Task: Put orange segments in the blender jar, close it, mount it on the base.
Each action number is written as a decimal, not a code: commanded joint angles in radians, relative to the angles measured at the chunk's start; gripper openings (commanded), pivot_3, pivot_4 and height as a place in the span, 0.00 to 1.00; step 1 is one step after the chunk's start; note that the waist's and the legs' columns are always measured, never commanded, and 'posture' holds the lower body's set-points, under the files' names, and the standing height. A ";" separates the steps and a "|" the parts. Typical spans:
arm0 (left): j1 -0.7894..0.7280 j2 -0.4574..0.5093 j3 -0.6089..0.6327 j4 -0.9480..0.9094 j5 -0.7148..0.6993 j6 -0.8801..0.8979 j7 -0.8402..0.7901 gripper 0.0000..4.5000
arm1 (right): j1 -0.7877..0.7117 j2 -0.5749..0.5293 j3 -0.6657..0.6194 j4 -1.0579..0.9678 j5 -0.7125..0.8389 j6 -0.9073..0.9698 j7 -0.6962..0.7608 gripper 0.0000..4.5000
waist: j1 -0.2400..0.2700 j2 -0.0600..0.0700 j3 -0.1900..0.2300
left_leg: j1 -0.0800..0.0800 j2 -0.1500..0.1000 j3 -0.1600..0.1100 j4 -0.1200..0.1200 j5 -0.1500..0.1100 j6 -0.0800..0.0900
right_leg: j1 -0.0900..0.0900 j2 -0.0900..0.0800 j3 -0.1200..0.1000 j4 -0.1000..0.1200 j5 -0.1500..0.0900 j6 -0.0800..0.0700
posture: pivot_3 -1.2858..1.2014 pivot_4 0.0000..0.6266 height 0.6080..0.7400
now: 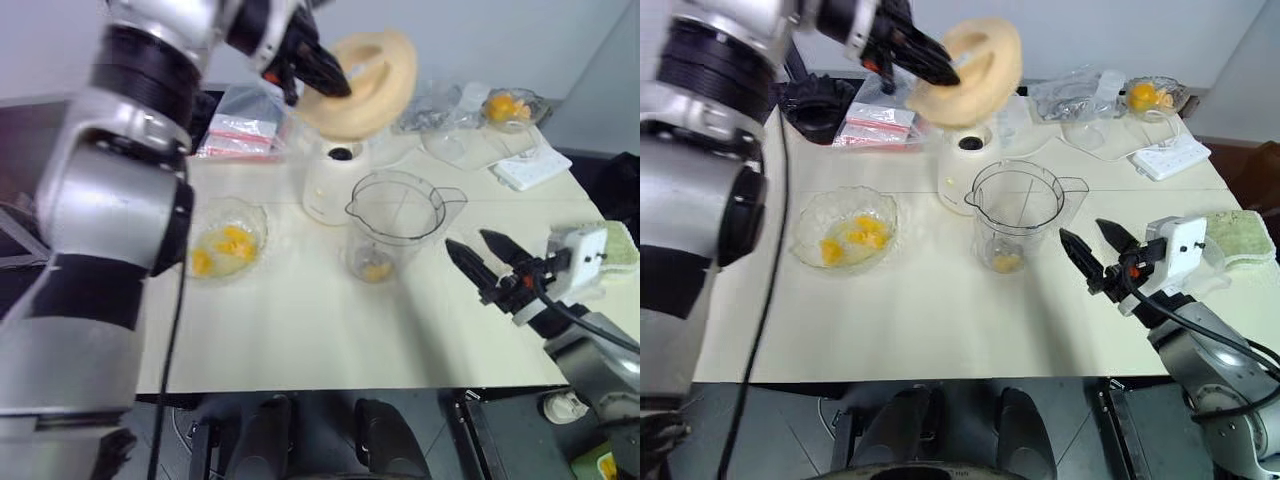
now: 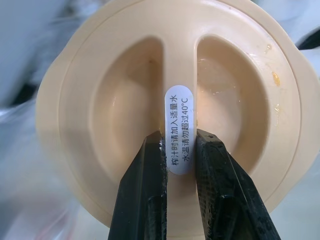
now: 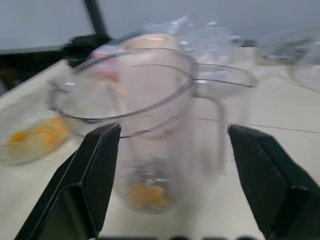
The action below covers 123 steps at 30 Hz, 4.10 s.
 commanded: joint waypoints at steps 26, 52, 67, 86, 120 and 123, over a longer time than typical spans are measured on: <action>-0.016 -0.308 -0.044 0.249 0.294 -0.358 0.046 0.05 | 0.029 0.144 0.000 -0.125 -0.086 -0.029 -0.088 0.79 | 0.002 0.000 0.000 | -0.001 0.001 0.000 0.000 0.000 0.001 | -0.001 0.002 0.002 0.001 0.000 0.001 | 0.52 0.24 1.00; 0.075 -0.299 -0.072 0.238 0.357 -0.406 -0.066 0.05 | -0.068 0.205 0.101 0.081 -0.274 -0.063 -0.089 0.79 | 0.002 0.001 -0.002 | 0.008 0.001 0.000 0.001 0.000 0.001 | 0.007 0.001 0.002 0.001 -0.001 -0.003 | 0.52 0.24 1.00; 0.087 -0.300 -0.088 0.237 0.375 -0.433 -0.099 0.05 | -0.320 0.211 0.189 0.483 -0.432 -0.177 0.087 0.79 | 0.000 0.003 -0.003 | 0.010 0.001 0.000 0.001 0.000 0.001 | 0.009 0.002 0.002 0.002 0.000 0.000 | 0.52 0.24 1.00; 0.112 -0.299 -0.083 0.223 0.358 -0.460 -0.173 0.05 | -0.340 0.267 0.186 0.425 -0.498 -0.181 0.063 0.21 | -0.006 0.002 -0.003 | 0.009 0.001 -0.001 0.000 0.000 0.001 | 0.006 0.003 0.002 0.004 0.000 0.001 | 0.52 0.24 1.00; 0.246 -0.400 -0.009 0.160 0.291 -0.030 0.122 0.05 | -0.355 0.310 0.165 0.420 -0.529 -0.184 0.057 0.21 | 0.008 0.003 -0.004 | 0.020 -0.002 -0.005 0.000 -0.001 0.001 | 0.024 0.000 -0.002 -0.002 -0.002 -0.001 | 0.52 0.24 1.00; 0.256 -0.405 -0.013 0.152 0.294 0.006 0.139 0.05 | -0.358 0.311 0.166 0.420 -0.528 -0.184 0.059 0.21 | 0.008 0.004 -0.004 | 0.022 -0.002 -0.005 0.000 -0.001 0.001 | 0.026 -0.001 -0.002 -0.002 -0.003 -0.001 | 0.52 0.24 1.00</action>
